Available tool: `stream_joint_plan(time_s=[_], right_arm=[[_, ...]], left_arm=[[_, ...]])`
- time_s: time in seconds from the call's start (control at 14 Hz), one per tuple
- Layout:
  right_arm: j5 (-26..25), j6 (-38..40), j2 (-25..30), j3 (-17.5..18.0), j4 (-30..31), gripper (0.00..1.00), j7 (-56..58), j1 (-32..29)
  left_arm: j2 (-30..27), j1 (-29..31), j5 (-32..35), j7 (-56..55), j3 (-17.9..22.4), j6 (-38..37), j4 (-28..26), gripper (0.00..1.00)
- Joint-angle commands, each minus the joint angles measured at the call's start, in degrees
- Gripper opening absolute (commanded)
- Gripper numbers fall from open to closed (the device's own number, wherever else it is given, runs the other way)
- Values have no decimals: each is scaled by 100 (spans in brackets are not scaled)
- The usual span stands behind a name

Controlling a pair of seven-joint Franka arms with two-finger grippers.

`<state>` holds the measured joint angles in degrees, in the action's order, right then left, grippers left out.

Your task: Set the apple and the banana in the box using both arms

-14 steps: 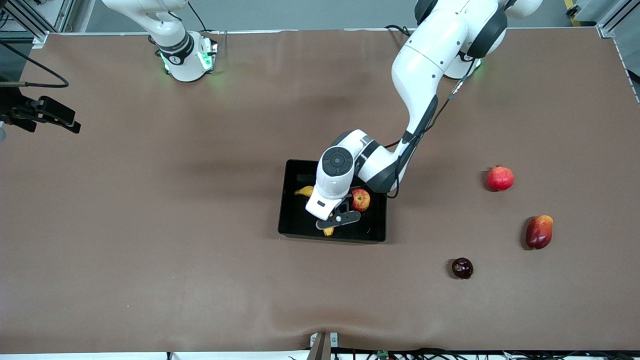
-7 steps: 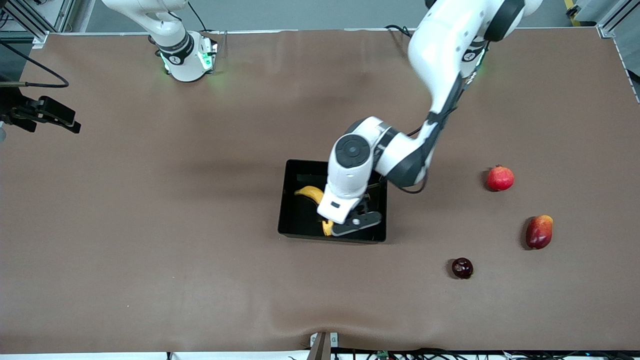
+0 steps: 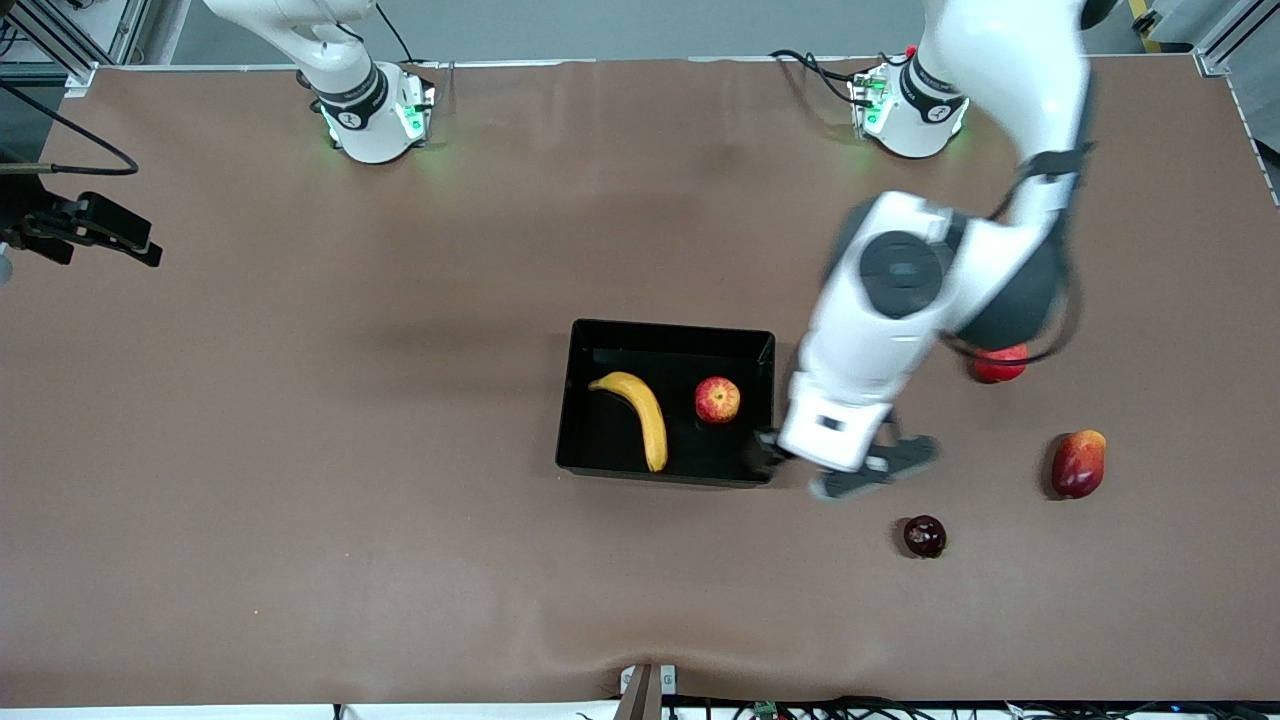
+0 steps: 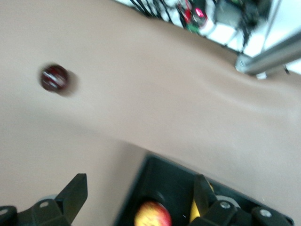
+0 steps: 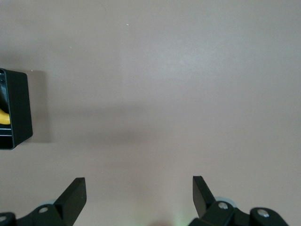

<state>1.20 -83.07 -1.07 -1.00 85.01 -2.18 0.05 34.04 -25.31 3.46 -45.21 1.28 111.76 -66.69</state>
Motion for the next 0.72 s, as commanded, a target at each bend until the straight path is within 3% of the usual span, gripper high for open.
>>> stream_joint_plan(time_s=[0.0, 0.5, 0.64], right_arm=[[-23, 54, 19, 29, -54, 100, 34, -40], [-14, 46, -7, 29, -54, 100, 34, -22], [-5, 46, -8, 29, -54, 100, 34, -31]], left_arm=[[-441, 377, -48, 791, -40, -337, -309, 100], [-1012, 1282, -30, 2269, -49, -1419, -449, 100], [-1327, 1450, -30, 2612, -49, -1481, -843, 100]])
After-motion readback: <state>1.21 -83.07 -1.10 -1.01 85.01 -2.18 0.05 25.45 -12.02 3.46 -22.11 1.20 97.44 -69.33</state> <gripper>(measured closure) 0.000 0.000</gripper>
